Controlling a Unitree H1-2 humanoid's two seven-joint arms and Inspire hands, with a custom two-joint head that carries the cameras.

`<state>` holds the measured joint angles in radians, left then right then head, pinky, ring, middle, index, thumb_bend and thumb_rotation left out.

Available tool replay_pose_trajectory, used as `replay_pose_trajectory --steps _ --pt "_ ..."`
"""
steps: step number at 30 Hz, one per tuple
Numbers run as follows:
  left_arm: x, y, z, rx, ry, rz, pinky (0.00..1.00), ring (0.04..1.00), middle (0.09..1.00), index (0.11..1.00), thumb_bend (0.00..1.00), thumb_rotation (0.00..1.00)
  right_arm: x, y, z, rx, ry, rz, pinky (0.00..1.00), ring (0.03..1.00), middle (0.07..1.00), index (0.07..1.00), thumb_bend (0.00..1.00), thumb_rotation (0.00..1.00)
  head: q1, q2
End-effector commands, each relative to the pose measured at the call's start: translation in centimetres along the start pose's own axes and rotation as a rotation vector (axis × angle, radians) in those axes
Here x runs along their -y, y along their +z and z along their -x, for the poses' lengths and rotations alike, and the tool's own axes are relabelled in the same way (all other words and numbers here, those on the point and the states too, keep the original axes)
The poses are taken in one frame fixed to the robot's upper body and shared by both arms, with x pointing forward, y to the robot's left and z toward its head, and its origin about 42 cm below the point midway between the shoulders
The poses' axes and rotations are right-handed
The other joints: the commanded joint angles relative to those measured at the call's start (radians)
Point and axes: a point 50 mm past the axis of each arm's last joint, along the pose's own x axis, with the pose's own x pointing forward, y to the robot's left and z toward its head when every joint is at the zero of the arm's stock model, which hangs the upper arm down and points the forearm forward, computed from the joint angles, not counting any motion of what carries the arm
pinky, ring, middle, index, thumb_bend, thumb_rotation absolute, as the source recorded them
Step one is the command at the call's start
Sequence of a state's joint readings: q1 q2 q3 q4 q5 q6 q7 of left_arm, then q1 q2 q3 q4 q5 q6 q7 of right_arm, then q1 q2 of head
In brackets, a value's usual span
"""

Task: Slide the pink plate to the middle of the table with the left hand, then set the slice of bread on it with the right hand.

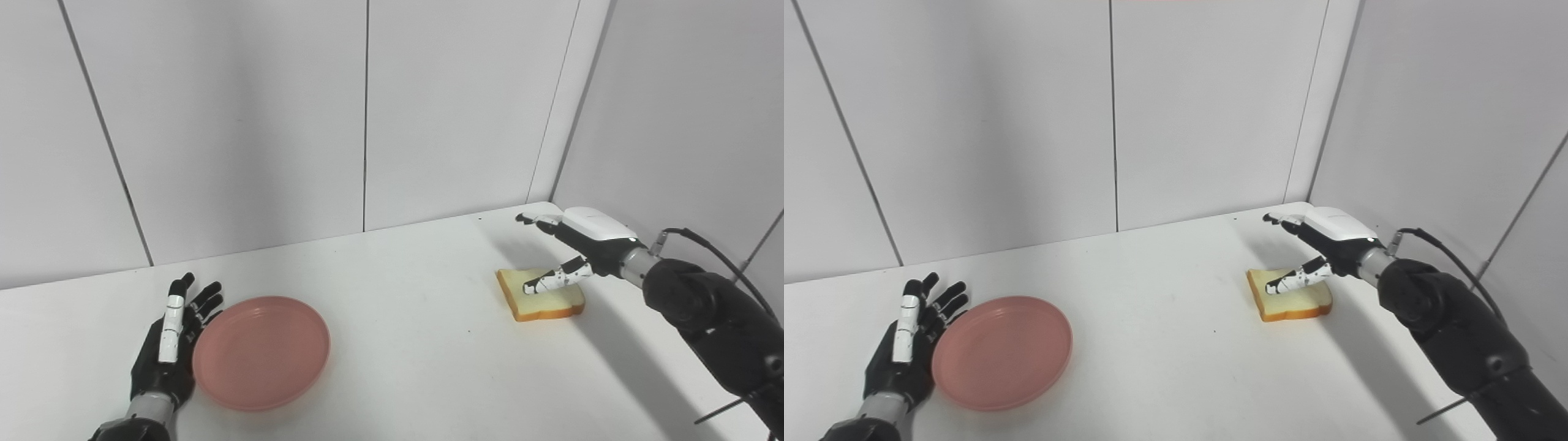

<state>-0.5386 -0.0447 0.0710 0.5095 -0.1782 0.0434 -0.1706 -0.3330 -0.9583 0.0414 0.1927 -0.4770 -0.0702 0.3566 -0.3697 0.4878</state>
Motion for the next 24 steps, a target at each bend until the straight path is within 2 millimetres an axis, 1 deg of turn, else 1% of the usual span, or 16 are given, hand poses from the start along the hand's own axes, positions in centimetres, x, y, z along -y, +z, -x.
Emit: replay_pose_trajectory --steps 1,3,6,9,13,20,22,24 --pt "0.2 0.8 -0.7 0.016 -0.008 -0.004 0.87 0.897 0.864 0.965 0.84 0.87 3.6 -0.4 0.3 -0.042 -0.035 0.079 0.95 0.941 0.925 0.897 1.0 0.5 0.001 0.001" --pt "0.1 0.8 -0.7 0.016 -0.006 -0.009 0.86 0.898 0.867 0.967 0.84 0.88 3.6 -0.3 0.1 -0.052 0.002 0.111 0.98 0.96 0.936 0.895 1.0 0.44 -0.008 0.002" --pt "0.0 0.9 -0.8 0.016 -0.006 -0.018 0.86 0.899 0.87 0.971 0.84 0.88 3.8 -0.4 -0.1 -0.043 0.065 0.153 0.99 0.967 0.933 0.897 1.0 0.42 -0.008 0.002" --pt "0.0 0.8 -0.9 0.016 -0.005 -0.03 0.84 0.895 0.865 0.976 0.86 0.89 4.1 -0.4 -0.4 -0.062 0.145 0.191 1.0 0.961 0.921 0.898 1.0 0.42 -0.004 0.0" --pt "0.0 0.8 -1.1 0.016 -0.004 -0.021 0.84 0.89 0.856 0.972 0.87 0.88 4.2 -0.8 -1.0 -0.122 0.208 0.217 1.0 0.966 0.928 0.894 1.0 0.37 0.0 -0.001" --pt "-0.3 0.9 -1.1 0.02 -0.007 -0.033 0.85 0.89 0.869 0.973 0.86 0.89 4.2 -1.4 -2.0 -0.176 0.226 0.25 1.0 0.976 0.939 0.901 1.0 0.37 0.007 -0.006" --pt "-0.4 1.0 -1.2 0.018 -0.005 -0.035 0.85 0.89 0.868 0.972 0.86 0.88 4.3 -1.5 -2.2 -0.18 0.219 0.245 1.0 0.984 0.941 0.906 1.0 0.34 0.007 -0.006" --pt "-0.4 1.0 -1.1 0.017 -0.003 -0.034 0.84 0.886 0.862 0.972 0.86 0.88 4.3 -1.6 -2.4 -0.173 0.207 0.241 1.0 0.978 0.941 0.905 1.0 0.34 0.006 -0.007"
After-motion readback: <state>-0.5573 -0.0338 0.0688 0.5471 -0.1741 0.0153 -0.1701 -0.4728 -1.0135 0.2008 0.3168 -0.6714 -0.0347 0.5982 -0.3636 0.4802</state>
